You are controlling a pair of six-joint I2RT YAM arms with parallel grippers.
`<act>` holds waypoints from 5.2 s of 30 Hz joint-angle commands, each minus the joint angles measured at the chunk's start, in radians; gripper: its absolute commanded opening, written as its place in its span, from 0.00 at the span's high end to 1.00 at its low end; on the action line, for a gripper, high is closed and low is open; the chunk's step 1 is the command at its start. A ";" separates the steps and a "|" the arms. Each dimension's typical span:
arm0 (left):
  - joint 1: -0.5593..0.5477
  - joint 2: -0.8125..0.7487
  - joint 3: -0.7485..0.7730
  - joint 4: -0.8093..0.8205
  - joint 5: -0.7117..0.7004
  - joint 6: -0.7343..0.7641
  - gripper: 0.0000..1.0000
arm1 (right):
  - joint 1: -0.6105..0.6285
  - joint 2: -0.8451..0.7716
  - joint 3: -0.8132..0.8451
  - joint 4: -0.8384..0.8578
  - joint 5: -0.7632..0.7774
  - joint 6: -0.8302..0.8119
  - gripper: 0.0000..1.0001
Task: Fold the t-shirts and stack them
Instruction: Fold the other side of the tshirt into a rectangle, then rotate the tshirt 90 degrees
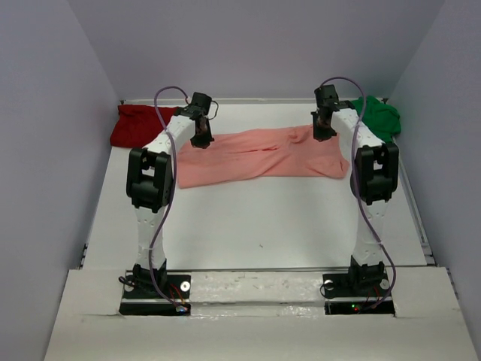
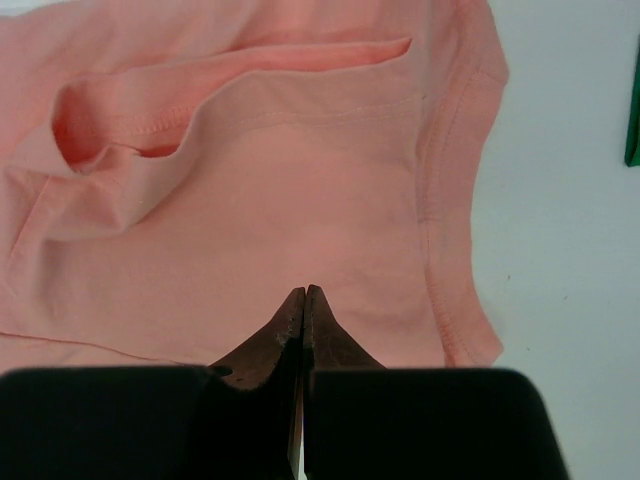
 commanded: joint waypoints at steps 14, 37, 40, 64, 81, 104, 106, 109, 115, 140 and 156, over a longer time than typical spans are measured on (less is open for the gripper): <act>-0.011 -0.066 -0.114 -0.007 0.092 -0.052 1.00 | 0.004 0.066 0.084 -0.083 0.039 -0.010 1.00; -0.024 -0.044 -0.309 -0.049 0.226 -0.171 1.00 | 0.004 0.247 0.273 -0.164 -0.002 -0.074 1.00; -0.034 -0.056 -0.362 -0.032 0.232 -0.182 1.00 | 0.004 0.261 0.285 -0.164 -0.013 -0.085 1.00; -0.426 -0.283 -0.668 0.025 0.310 -0.376 1.00 | 0.004 0.474 0.608 -0.226 -0.206 -0.226 1.00; -0.742 -0.086 -0.289 -0.033 0.408 -0.405 1.00 | 0.022 0.505 0.681 -0.184 -0.367 -0.320 1.00; -0.736 -0.237 0.055 -0.168 -0.124 -0.138 1.00 | 0.080 0.218 0.707 -0.037 -0.289 -0.300 1.00; -0.699 -0.279 0.033 -0.122 -0.142 -0.107 1.00 | 0.080 0.188 0.706 -0.046 -0.214 -0.292 1.00; -0.611 -0.372 0.009 -0.047 -0.130 -0.041 1.00 | 0.080 0.106 0.637 -0.080 -0.043 -0.272 1.00; -0.339 -0.354 -0.059 0.224 0.222 0.092 1.00 | 0.057 -0.183 0.176 -0.151 0.153 -0.015 1.00; -0.150 0.373 0.463 0.591 1.198 -0.061 1.00 | 0.231 -0.630 -0.409 -0.066 0.108 0.093 1.00; -0.162 0.566 0.575 0.536 1.134 -0.116 1.00 | 0.260 -0.661 -0.400 -0.107 0.148 0.099 1.00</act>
